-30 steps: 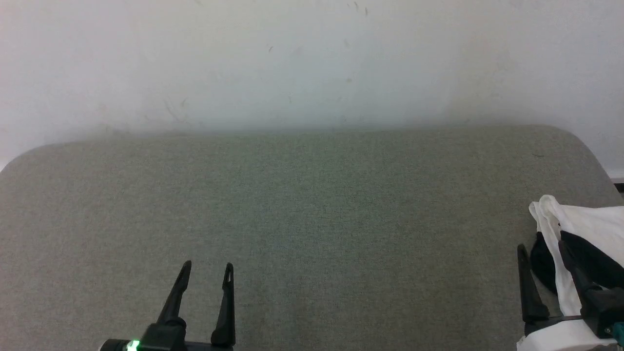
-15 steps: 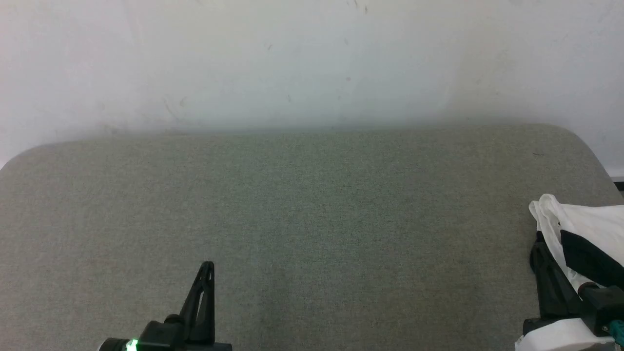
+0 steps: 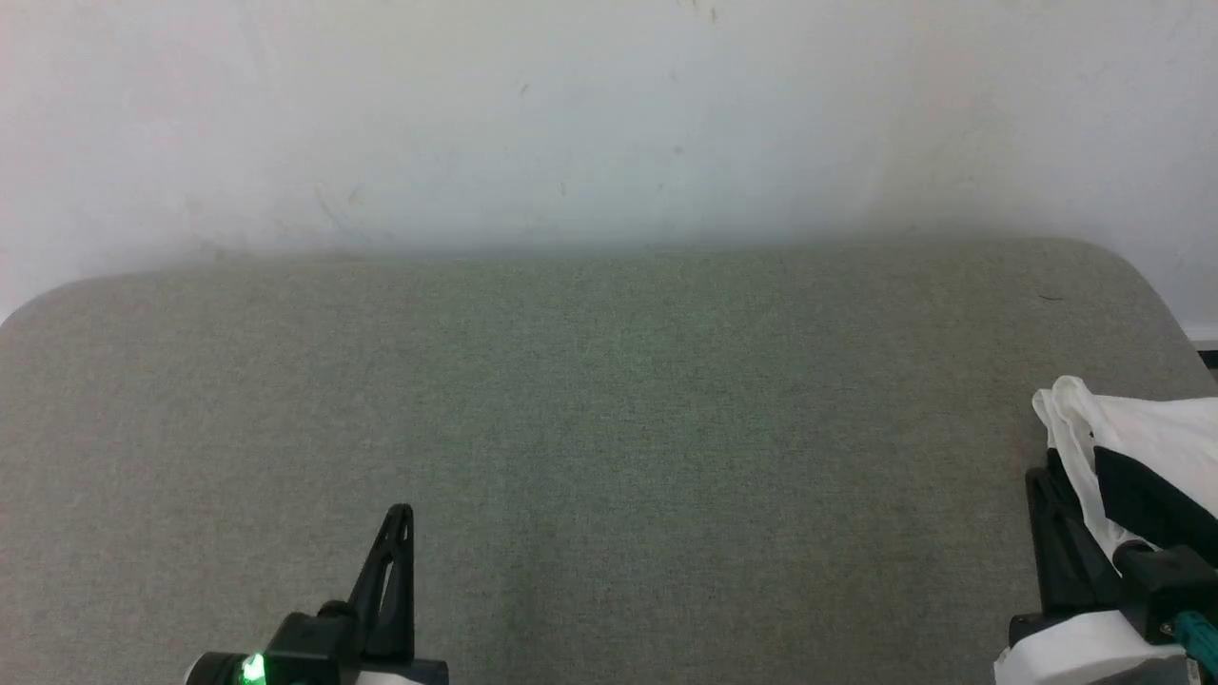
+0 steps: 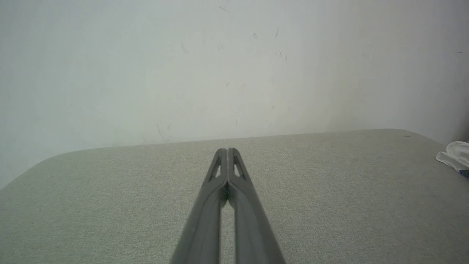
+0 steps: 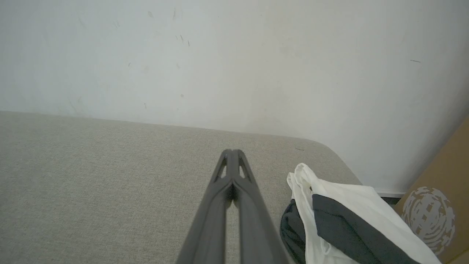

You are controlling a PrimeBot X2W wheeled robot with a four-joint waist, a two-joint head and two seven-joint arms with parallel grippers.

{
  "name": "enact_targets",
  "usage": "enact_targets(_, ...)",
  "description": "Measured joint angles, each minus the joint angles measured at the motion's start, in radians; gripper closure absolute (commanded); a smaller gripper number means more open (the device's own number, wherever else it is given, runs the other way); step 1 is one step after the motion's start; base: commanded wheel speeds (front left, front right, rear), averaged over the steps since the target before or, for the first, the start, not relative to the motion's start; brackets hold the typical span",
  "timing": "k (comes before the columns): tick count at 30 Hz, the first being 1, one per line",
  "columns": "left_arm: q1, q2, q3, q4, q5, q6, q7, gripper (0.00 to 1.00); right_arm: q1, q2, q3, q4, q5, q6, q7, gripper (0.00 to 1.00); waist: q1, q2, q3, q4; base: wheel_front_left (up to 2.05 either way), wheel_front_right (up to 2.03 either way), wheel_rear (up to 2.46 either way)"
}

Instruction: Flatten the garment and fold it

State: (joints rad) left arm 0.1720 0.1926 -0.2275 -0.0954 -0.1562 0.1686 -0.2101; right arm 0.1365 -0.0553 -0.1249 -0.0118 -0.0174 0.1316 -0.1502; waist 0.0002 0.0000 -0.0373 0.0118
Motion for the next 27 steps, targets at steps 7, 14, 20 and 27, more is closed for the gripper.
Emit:
enact_targets(7, -0.017, -0.008, 0.015, 0.006, 0.009, -0.01, 0.015, 1.0, -0.009, 0.0, 0.007, 0.001, 0.0, 0.0, 0.009, 1.0, 0.0, 0.0001, 0.003, -0.001, 0.0, 0.0, 0.0)
enact_targets(14, -0.02, -0.018, 0.03, 0.013, 0.026, -0.02, 0.027, 1.0, -0.014, 0.0, 0.016, 0.002, 0.001, 0.0, 0.018, 1.0, 0.0, 0.0, 0.005, -0.002, 0.0, 0.0, 0.0)
enact_targets(20, -0.033, -0.028, 0.042, 0.019, 0.034, -0.029, 0.042, 1.0, -0.023, 0.0, 0.025, 0.002, 0.001, 0.0, 0.027, 1.0, 0.0, 0.0, 0.007, -0.002, 0.0, 0.0, 0.0)
enact_targets(27, -0.04, -0.034, 0.058, 0.024, 0.044, -0.042, 0.053, 1.0, -0.03, 0.0, 0.032, 0.003, 0.001, 0.0, 0.036, 1.0, 0.0, 0.0, 0.01, -0.003, 0.0, 0.0, 0.0)
